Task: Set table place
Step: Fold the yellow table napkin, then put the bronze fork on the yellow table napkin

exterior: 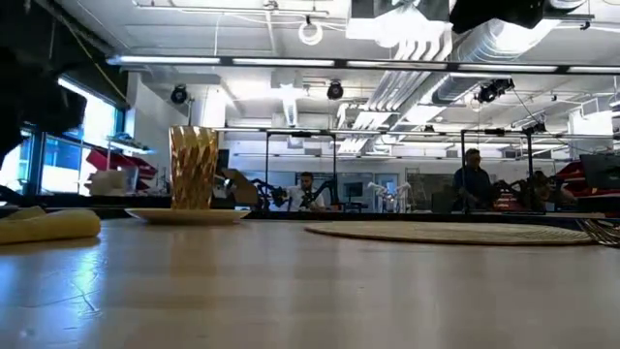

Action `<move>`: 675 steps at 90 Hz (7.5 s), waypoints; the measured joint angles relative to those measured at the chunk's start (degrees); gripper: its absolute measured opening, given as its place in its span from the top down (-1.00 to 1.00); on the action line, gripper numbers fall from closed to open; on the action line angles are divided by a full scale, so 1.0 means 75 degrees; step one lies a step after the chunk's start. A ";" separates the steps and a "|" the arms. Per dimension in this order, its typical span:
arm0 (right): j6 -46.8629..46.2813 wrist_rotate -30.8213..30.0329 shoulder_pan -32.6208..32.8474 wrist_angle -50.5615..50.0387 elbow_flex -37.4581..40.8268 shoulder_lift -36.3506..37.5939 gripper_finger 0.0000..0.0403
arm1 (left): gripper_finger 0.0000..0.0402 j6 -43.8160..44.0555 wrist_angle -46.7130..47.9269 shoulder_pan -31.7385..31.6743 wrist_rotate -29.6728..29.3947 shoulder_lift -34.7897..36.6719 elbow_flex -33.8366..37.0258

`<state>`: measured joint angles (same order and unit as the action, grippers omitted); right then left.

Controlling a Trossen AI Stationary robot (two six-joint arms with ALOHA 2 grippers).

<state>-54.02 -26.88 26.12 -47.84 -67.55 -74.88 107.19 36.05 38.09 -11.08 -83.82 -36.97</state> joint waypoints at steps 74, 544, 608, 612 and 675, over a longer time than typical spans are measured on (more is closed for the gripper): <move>-0.5193 0.2402 0.0022 -0.1958 -0.0005 -0.0288 0.70 | 1.00 -0.4825 0.0513 -0.1108 -0.1953 0.1945 -0.1667; -0.1062 0.0454 -0.2184 0.2712 -0.0691 -0.0585 0.02 | 0.37 -0.6721 -0.2164 0.0069 -0.0977 0.1402 0.1361; -0.1154 0.0481 -0.2184 0.2700 -0.0691 -0.0585 0.02 | 0.96 -0.6175 -0.1125 -0.0024 -0.1053 0.0692 0.0249; -0.1144 0.0481 -0.2184 0.2698 -0.0691 -0.0585 0.02 | 0.97 -0.6170 -0.0903 -0.0024 -0.0997 0.0692 0.0069; -0.0933 0.0470 -0.2184 0.2457 -0.0688 -0.0588 0.02 | 0.99 -0.4019 -0.2154 0.0017 -0.0441 0.1001 0.1205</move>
<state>-61.01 -23.35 9.74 -29.41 -72.71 -79.29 77.05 19.89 38.22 -14.38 -76.31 -27.94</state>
